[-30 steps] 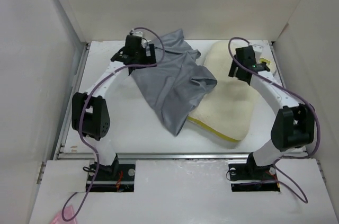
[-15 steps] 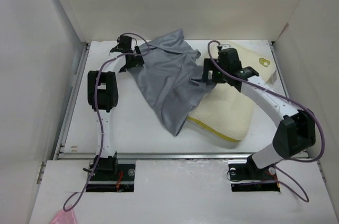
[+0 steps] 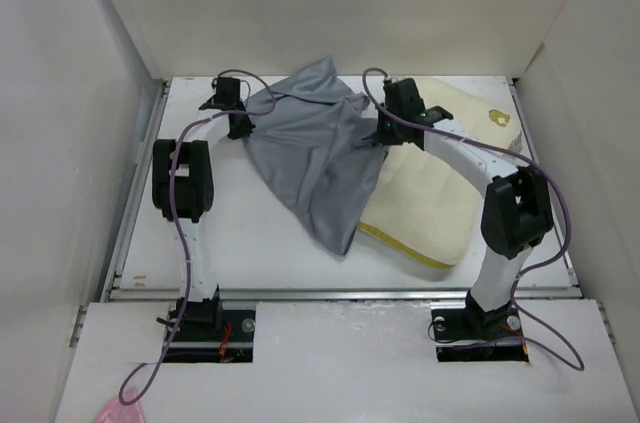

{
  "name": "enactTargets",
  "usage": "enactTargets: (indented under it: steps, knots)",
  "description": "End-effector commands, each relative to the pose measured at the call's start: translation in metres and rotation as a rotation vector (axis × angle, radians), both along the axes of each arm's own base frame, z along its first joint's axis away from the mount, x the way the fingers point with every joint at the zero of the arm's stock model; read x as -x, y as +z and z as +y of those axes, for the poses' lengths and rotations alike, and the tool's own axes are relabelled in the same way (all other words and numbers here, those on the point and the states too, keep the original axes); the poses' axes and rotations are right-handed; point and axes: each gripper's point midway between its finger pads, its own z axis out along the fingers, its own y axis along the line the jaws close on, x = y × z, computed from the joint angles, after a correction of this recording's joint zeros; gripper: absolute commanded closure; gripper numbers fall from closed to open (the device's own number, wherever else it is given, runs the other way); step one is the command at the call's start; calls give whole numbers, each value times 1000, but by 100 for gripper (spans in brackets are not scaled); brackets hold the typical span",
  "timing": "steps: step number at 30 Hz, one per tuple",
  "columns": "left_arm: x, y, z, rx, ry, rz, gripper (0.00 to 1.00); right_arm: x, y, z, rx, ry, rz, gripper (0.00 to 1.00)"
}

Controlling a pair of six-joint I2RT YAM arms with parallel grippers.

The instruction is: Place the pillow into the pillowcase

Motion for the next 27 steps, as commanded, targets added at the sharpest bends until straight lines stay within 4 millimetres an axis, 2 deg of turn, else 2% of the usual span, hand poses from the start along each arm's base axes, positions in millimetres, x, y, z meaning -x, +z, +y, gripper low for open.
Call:
enactTargets:
  steps: [1, 2, 4, 5, 6, 7, 8, 9, 10, 12, 13, 14, 15, 16, 17, 18, 19, 20, 21, 22, 23, 24, 25, 26, 27]
  knots:
    - [3, 133, 65, -46, 173, -284, 100, -39, 81, 17, -27, 39, -231, 100]
    - [16, 141, 94, -62, 250, -271, 100, -46, 99, 24, -47, 64, -267, 100]
    - [44, 146, 131, -98, 373, -254, 100, -53, 118, 38, -73, 105, -328, 100]
    - [64, 165, 160, -110, 454, -278, 100, -55, 124, 46, -101, 133, -337, 100]
    - [82, 151, 173, -122, 501, -243, 100, -60, 138, 52, -122, 153, -374, 100]
    - [98, 147, 189, -142, 578, -230, 100, -66, 131, 58, -129, 166, -367, 100]
    - [111, 155, 198, -152, 608, -244, 100, -69, 128, 63, -139, 181, -360, 100]
    - [120, 150, 209, -156, 637, -237, 100, -74, 141, 75, -179, 221, -381, 100]
    - [129, 134, 212, -154, 653, -198, 100, -82, 113, 85, -177, 244, -320, 100]
    - [133, 129, 217, -147, 661, -186, 100, -92, 97, 100, -199, 285, -280, 100]
    - [138, 122, 215, -140, 668, -158, 100, -100, 111, 112, -235, 320, -305, 100]
    - [141, 112, 216, -150, 673, -125, 100, -108, 74, 117, -213, 317, -232, 95]
    - [142, 106, 216, -152, 671, -91, 93, -113, 83, 121, -221, 325, -236, 91]
    - [144, 100, 215, -153, 670, -69, 78, -116, 66, 120, -200, 324, -216, 91]
    - [142, 103, 214, -142, 661, -72, 54, -118, 71, 121, -202, 324, -223, 75]
    - [142, 103, 212, -144, 645, -69, 27, -119, 74, 117, -189, 306, -232, 51]
    - [138, 103, 201, -149, 608, -68, 7, -119, 76, 108, -156, 279, -243, 30]
    - [137, 112, 196, -173, 580, -84, 5, -115, 66, 102, -133, 260, -229, 8]
    - [133, 120, 186, -173, 538, -111, 5, -112, 95, 95, -137, 240, -294, 0]
    - [128, 140, 174, -171, 495, -168, 4, -109, 101, 88, -118, 225, -311, 0]
    - [114, 155, 144, -160, 399, -237, 4, -104, 93, 75, -79, 186, -299, 0]
    - [108, 167, 124, -173, 301, -273, 4, -99, 98, 68, -64, 166, -308, 0]
    - [102, 177, 97, -148, 199, -313, 4, -90, 121, 60, -71, 141, -340, 0]
    - [98, 179, 55, -140, 75, -332, 4, -83, 122, 52, -59, 118, -329, 0]
    - [93, 193, 29, -138, -7, -370, 4, -80, 108, 27, -21, 51, -294, 0]
